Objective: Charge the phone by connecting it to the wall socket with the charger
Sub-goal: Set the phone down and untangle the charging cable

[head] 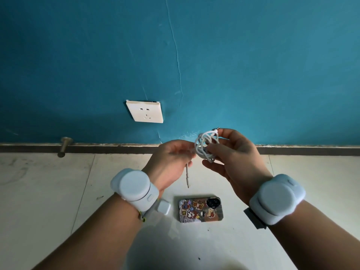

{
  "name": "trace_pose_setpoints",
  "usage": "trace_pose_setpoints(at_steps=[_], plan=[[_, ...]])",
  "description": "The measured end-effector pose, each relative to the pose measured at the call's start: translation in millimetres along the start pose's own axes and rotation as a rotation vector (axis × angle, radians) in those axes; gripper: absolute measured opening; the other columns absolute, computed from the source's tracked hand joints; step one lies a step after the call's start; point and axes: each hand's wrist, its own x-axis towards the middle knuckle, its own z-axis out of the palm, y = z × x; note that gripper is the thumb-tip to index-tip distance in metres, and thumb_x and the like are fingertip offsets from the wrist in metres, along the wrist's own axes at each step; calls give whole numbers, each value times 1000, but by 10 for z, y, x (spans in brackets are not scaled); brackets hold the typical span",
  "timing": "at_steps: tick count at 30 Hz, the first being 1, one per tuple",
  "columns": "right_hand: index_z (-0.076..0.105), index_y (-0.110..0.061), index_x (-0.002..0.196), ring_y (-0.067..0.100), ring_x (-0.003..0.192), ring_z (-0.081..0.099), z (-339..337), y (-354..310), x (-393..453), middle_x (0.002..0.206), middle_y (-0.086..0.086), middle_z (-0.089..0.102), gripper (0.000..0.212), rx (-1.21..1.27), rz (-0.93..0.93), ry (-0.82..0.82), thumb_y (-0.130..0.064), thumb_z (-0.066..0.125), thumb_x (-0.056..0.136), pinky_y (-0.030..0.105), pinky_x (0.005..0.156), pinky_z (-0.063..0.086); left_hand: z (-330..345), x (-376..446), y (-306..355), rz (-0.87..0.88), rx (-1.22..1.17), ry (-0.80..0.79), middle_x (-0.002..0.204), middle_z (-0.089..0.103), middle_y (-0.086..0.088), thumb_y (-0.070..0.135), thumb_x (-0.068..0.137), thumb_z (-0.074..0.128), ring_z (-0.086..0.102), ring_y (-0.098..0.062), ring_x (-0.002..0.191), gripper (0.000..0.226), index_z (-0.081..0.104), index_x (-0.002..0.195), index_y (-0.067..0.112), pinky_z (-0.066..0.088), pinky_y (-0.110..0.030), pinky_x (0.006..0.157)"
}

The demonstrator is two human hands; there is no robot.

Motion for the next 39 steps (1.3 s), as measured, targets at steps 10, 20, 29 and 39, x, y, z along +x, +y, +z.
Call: trace_pose_setpoints(at_steps=[10, 20, 29, 39], plan=[[57, -9, 107, 27, 83, 64, -16, -43, 44, 97, 15, 67, 22, 94, 21, 74, 4, 58, 89, 50, 82, 59, -13, 0, -6, -129, -54, 19, 108, 73, -9, 11, 96, 54, 69, -24, 83, 19, 71, 100, 18, 52, -32, 70], [55, -7, 102, 25, 76, 66, -19, 39, 30, 95, 17, 69, 25, -42, 5, 73, 7, 63, 84, 52, 81, 59, -33, 46, -62, -109, 5, 24, 107, 74, -3, 14, 93, 58, 69, -18, 89, 22, 70, 105, 27, 51, -32, 76], [59, -29, 105, 16, 67, 71, -8, 132, -15, 81, -1, 74, 37, -339, -179, -27, -2, 69, 82, 37, 69, 59, 26, 56, -70, 153, -22, 10, 92, 76, 0, 16, 88, 67, 66, -13, 78, 16, 75, 99, 24, 51, -34, 70], [68, -25, 107, 17, 70, 72, -78, 127, -16, 81, -3, 73, 31, -570, -266, 21, -12, 72, 79, 37, 69, 60, 21, 6, -56, 102, -84, -29, 81, 73, -9, 11, 91, 66, 59, -22, 69, 11, 76, 91, 14, 52, -36, 71]])
